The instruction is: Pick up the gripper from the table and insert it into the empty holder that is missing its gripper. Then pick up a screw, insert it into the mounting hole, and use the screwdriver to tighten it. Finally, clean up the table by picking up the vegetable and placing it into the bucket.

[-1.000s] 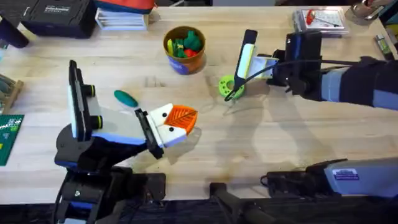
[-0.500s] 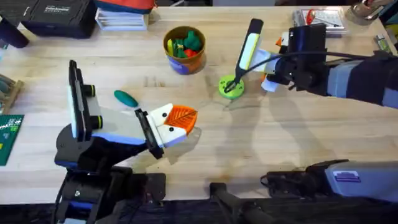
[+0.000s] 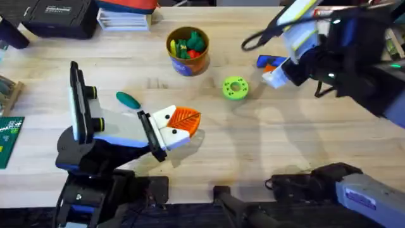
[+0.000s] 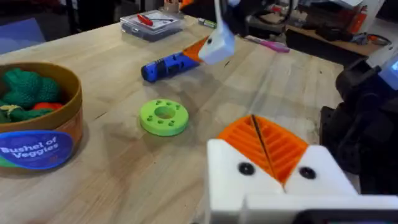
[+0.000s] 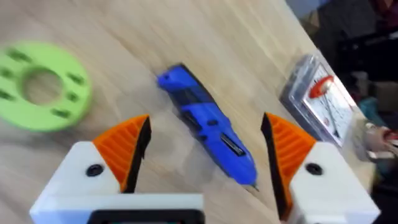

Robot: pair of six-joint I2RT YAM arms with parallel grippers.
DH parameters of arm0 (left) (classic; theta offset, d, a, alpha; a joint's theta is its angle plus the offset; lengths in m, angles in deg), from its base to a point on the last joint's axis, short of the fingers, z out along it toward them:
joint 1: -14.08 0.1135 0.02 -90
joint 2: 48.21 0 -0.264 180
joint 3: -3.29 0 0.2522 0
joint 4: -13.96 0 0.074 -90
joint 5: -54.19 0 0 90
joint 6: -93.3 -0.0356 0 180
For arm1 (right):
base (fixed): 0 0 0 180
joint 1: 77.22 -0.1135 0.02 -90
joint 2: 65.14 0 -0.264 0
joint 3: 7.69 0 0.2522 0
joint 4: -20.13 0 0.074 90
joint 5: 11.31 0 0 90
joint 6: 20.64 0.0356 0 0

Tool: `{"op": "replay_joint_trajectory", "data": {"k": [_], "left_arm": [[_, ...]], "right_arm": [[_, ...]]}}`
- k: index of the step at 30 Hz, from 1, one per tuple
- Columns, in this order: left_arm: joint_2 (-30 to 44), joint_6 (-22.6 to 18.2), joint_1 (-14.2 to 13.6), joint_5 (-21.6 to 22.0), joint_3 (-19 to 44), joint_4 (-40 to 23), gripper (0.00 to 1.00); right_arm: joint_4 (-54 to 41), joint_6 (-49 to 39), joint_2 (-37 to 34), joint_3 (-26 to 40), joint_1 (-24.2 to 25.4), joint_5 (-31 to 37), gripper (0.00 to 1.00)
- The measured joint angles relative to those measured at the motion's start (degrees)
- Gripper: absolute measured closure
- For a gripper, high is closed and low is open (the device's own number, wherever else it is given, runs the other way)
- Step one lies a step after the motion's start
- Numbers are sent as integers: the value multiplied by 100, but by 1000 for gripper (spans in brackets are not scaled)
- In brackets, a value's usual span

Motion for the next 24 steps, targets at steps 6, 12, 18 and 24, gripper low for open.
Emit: {"op": "replay_joint_trajectory", "data": {"k": [6,12,18,24], "left_arm": [[0,-13,0,-7,0,0,222],[0,-2,0,-15,0,0,15],[0,2,0,100,-3,72,15],[0,148,0,732,218,39,15]], "right_arm": [[-163,1110,976,94,-580,-1095,7],[-177,2018,1254,112,-1036,-1609,9],[-203,2639,1254,112,-1224,-1742,9],[-192,2832,1254,112,-1232,-1774,9]]}}
